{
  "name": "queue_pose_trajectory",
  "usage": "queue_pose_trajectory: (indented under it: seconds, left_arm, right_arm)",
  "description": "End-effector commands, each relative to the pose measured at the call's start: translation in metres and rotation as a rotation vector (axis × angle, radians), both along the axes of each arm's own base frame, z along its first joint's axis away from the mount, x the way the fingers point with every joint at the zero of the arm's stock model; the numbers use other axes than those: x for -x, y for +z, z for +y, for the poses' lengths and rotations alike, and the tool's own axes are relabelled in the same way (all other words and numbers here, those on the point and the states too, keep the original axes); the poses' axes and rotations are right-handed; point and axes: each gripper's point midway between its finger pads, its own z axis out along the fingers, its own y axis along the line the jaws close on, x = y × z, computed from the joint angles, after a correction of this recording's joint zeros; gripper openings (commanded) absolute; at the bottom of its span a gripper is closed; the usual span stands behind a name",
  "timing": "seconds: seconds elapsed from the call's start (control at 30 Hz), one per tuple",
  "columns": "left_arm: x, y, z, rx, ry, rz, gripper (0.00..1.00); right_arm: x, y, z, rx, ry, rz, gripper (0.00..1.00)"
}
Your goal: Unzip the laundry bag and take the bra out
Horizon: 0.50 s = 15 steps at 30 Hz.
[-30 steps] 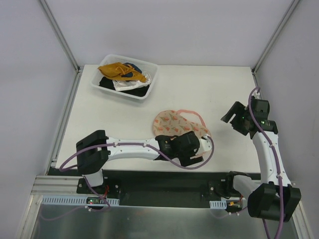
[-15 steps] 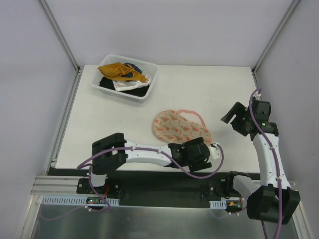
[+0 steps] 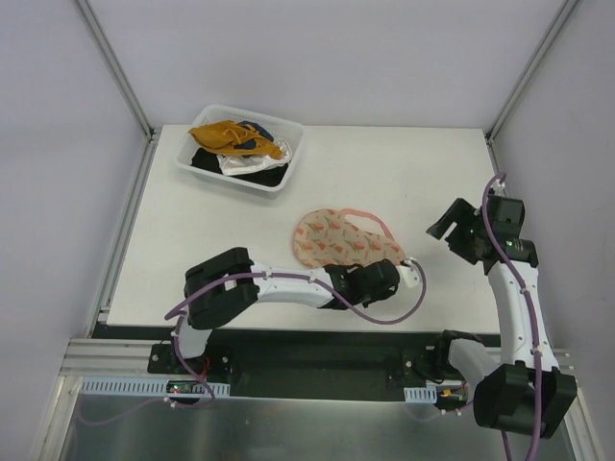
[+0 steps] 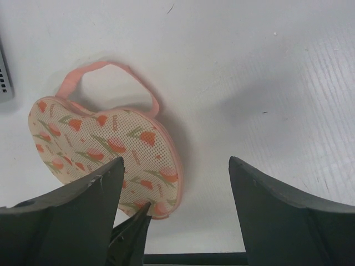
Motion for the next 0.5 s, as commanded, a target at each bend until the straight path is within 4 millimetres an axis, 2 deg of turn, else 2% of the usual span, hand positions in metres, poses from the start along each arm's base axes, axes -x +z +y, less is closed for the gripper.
queue_pose_trajectory:
  seconds: [0.0, 0.03, 0.07, 0.1, 0.13, 0.17, 0.3, 0.37, 0.4, 0.47]
  left_arm:
    - [-0.019, 0.027, 0.004, 0.086, 0.000, 0.062, 0.00]
    - [-0.022, 0.033, 0.009, 0.097, 0.003, 0.080, 0.00]
    - [-0.017, 0.055, 0.006, 0.164, -0.033, 0.121, 0.00]
    - [-0.028, 0.063, 0.018, 0.183, 0.004, 0.160, 0.00]
    - [-0.026, 0.075, 0.022, 0.217, -0.007, 0.206, 0.00]
    - [-0.021, 0.103, 0.023, 0.297, -0.039, 0.248, 0.00]
    - [-0.038, 0.157, 0.040, 0.467, 0.058, 0.339, 0.00]
    - [-0.055, 0.163, 0.052, 0.482, 0.153, 0.363, 0.00]
    - [-0.059, 0.174, 0.051, 0.516, 0.182, 0.403, 0.00]
    - [-0.069, 0.178, 0.054, 0.543, 0.208, 0.457, 0.00]
  right_arm:
    - [0.002, -0.001, -0.004, 0.005, -0.007, -0.005, 0.80]
    - [0.001, -0.001, -0.003, 0.003, 0.001, -0.006, 0.79]
    - [0.001, 0.000, 0.000, -0.009, 0.020, -0.011, 0.80]
    - [-0.001, 0.004, 0.003, -0.010, 0.045, -0.032, 0.79]
    - [-0.002, 0.009, 0.007, -0.019, 0.072, -0.056, 0.78]
    - [-0.002, 0.013, 0.018, -0.046, 0.121, -0.074, 0.77]
    - [0.001, 0.032, 0.044, -0.075, 0.217, -0.174, 0.76]
    - [0.006, 0.037, 0.053, -0.067, 0.249, -0.202, 0.76]
    - [0.008, 0.041, 0.057, -0.072, 0.259, -0.214, 0.76]
    - [0.013, 0.046, 0.067, -0.102, 0.291, -0.242, 0.77]
